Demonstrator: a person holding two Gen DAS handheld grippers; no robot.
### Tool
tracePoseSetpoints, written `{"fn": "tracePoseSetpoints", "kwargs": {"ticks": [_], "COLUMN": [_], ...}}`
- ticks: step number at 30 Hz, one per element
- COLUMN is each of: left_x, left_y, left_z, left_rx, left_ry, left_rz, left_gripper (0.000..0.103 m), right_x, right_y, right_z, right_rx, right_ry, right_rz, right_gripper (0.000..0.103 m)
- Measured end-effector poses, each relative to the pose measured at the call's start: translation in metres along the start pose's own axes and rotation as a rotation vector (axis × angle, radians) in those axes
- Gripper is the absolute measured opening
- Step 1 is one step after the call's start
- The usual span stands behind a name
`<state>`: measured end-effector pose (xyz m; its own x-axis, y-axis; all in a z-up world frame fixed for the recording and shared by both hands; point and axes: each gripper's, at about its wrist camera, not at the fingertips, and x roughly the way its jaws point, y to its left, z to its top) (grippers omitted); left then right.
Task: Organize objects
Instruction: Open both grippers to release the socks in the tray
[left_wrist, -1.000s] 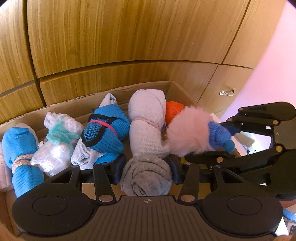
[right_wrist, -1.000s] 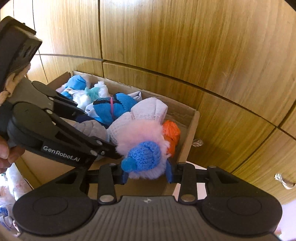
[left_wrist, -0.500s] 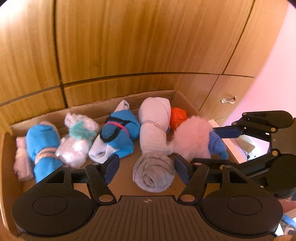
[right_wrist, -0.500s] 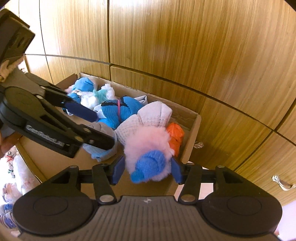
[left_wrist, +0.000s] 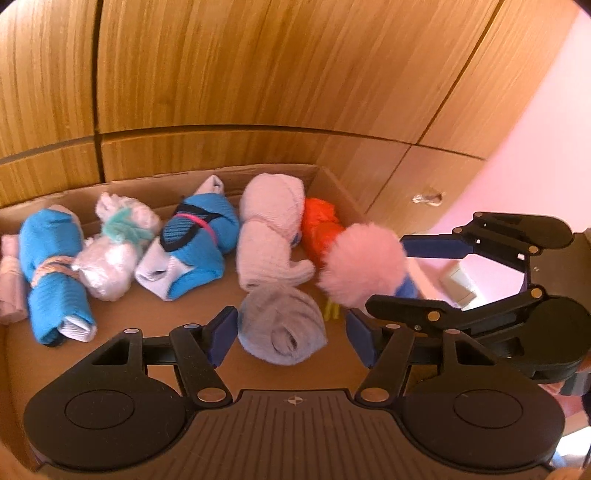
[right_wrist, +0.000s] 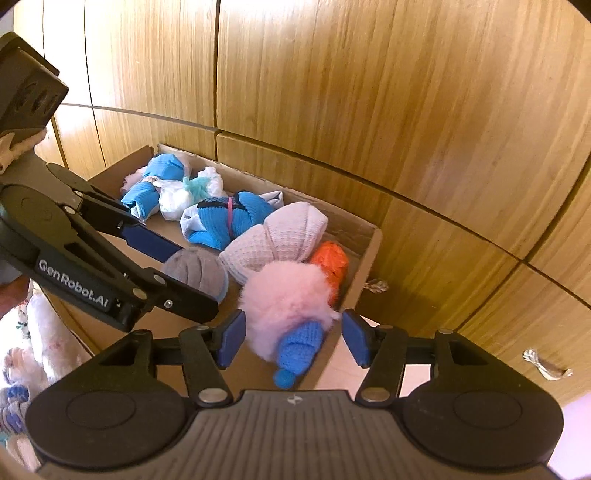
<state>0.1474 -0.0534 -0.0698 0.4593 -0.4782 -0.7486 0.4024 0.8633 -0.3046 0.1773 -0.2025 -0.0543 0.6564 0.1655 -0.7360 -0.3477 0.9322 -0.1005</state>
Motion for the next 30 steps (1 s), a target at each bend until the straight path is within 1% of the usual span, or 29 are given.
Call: {"fn": "tracePoseSetpoints", "kwargs": {"ticks": [4, 9, 16, 23, 30], "left_x": [-0.004, -0.007, -0.019, -0.044, -0.061], "left_y": [0.001, 0.000, -0.011, -0.018, -0.031], "left_z": [-0.003, -0.002, -0.004, -0.013, -0.019], "left_rx": [-0.009, -0.021, 0.026, 0.065, 0.116], "left_ry": [-0.001, -0.003, -0.029, -0.055, -0.092], "left_rz": [-0.031, -0.006, 0.077, 0.116, 0.178], "left_gripper": [0.071, 0.071, 0.074, 0.076, 0.080], "right_x": [-0.006, -0.013, -0.023, -0.034, -0.048], "right_y": [-0.002, -0.001, 0.008, 0.020, 0.027], "right_z": [-0.004, -0.006, -0.009, -0.007, -0.005], "right_rx": [-0.004, -0.001, 0.002, -0.012, -0.004], "right_ry": [-0.006, -0.016, -0.031, -0.042, -0.056], "right_rz": [-0.003, -0.003, -0.002, -0.008, -0.017], "right_gripper": [0.056, 0.056, 0.058, 0.061, 0.064]}}
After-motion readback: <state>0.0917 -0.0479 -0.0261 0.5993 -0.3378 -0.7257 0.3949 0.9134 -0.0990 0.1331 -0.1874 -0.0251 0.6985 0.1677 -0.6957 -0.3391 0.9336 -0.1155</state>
